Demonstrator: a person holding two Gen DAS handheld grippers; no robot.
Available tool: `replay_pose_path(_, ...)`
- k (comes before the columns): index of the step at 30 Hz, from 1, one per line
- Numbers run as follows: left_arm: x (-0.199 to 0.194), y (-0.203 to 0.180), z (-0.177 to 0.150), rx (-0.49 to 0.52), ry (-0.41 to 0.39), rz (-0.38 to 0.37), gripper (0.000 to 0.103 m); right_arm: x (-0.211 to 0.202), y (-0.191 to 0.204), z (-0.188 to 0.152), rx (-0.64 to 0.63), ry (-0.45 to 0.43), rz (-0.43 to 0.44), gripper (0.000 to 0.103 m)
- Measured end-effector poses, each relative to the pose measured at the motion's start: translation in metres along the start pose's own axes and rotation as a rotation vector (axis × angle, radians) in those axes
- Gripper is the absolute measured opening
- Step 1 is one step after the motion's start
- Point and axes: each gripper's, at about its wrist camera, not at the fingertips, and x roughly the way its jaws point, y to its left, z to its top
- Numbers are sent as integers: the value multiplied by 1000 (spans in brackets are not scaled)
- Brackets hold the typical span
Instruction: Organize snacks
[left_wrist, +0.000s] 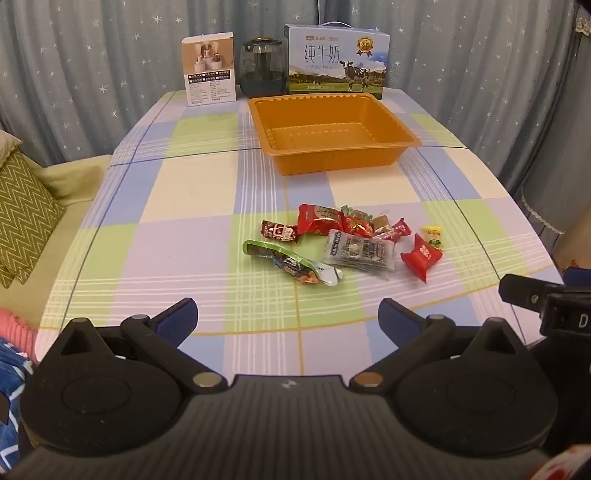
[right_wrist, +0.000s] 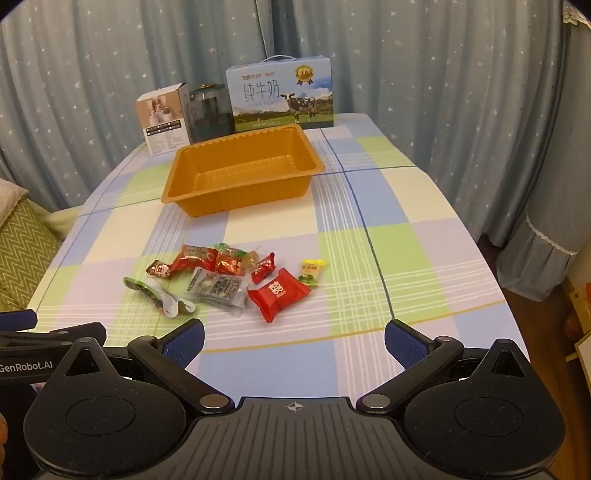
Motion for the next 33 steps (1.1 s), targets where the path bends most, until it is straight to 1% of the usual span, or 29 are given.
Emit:
replay_pose_path(3, -1, -4, -2, -1, 5, -4, 103, 0, 0, 0, -1, -1, -2, 103)
replay_pose_path(4, 1, -1, 0, -14, 17, -18, 103, 0, 1, 0, -1, 1, -2, 103)
replay_pose_path(7, 1, 0, -2, -22, 15, -29, 103, -1, 1, 0, 1, 2, -2, 103)
replay_pose_path(33, -5, 0, 1, -35, -1, -41, 103, -3, 4, 1, -2, -4, -4, 103)
